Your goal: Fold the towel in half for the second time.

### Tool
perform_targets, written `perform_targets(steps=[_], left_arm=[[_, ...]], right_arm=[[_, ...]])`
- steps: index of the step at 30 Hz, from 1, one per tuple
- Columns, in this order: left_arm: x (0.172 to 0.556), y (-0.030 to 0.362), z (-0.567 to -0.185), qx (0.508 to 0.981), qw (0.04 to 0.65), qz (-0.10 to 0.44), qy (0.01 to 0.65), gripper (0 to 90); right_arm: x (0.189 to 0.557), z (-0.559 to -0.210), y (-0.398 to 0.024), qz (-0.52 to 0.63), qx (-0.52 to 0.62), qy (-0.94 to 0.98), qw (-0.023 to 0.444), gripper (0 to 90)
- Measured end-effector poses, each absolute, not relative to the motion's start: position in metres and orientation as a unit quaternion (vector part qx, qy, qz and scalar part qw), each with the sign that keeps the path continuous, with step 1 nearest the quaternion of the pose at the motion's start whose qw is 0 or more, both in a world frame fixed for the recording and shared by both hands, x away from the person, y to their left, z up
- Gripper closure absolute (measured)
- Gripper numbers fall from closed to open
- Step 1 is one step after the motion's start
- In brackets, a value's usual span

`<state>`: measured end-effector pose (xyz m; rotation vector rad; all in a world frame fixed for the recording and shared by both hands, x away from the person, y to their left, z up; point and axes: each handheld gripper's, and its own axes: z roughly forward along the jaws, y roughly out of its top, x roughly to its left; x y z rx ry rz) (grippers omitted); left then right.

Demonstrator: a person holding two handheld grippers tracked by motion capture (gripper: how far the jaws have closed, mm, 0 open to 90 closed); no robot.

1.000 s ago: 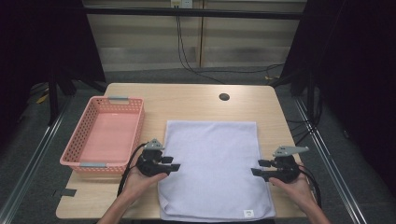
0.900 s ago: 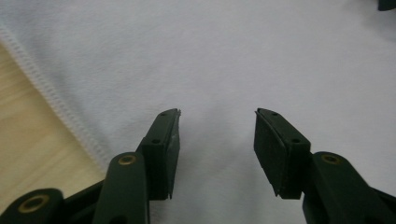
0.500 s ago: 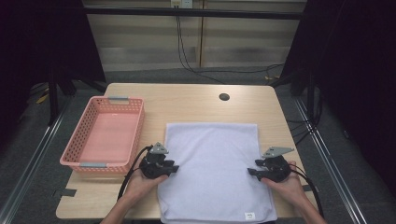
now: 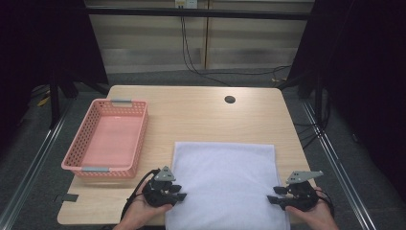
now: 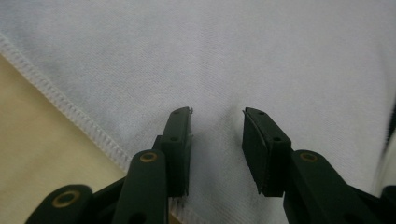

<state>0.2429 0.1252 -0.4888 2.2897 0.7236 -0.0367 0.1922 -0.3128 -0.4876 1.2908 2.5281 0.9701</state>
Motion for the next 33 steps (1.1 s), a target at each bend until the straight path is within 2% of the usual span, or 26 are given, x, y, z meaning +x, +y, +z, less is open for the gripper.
perform_targets(steps=[2, 5, 8, 12, 18, 20, 24, 28, 30, 31, 33], left_arm=[[0.242, 0.125, -0.488, 0.892, 0.364, -0.015, 0.268, 58.7], [0.26, 0.124, -0.482, 0.884, 0.378, -0.003, 0.276, 53.6], [0.296, 0.121, -0.474, 0.868, 0.398, 0.021, 0.296, 52.4], [0.337, 0.115, -0.473, 0.847, 0.423, 0.027, 0.322, 51.3], [0.38, 0.112, -0.482, 0.831, 0.423, 0.027, 0.36, 44.7], [0.385, 0.114, -0.485, 0.832, 0.42, 0.031, 0.362, 43.4], [0.388, 0.117, -0.494, 0.832, 0.409, 0.033, 0.372, 41.4], [0.387, 0.118, -0.497, 0.832, 0.411, 0.036, 0.371, 38.2], [0.387, 0.12, -0.496, 0.831, 0.411, 0.04, 0.372, 37.3], [0.388, 0.121, -0.496, 0.829, 0.412, 0.038, 0.376, 37.2], [0.388, 0.123, -0.497, 0.83, 0.411, 0.039, 0.375, 36.7]], right_arm=[[0.189, -0.486, -0.311, 0.317, 0.421, 0.847, 0.07, 53.1], [0.198, -0.48, -0.314, 0.344, 0.423, 0.834, 0.084, 53.1], [0.232, -0.461, -0.326, 0.369, 0.439, 0.808, 0.134, 54.6], [0.278, -0.454, -0.333, 0.373, 0.446, 0.8, 0.148, 53.4], [0.333, -0.474, -0.335, 0.358, 0.469, 0.793, 0.153, 45.7], [0.341, -0.48, -0.337, 0.354, 0.479, 0.789, 0.151, 42.6], [0.343, -0.49, -0.338, 0.343, 0.483, 0.79, 0.158, 42.2], [0.345, -0.499, -0.339, 0.344, 0.48, 0.795, 0.14, 46.5], [0.344, -0.499, -0.337, 0.342, 0.482, 0.795, 0.138, 57.5], [0.344, -0.5, -0.337, 0.339, 0.482, 0.796, 0.137, 57.9], [0.345, -0.501, -0.337, 0.342, 0.482, 0.795, 0.135, 67.5]])
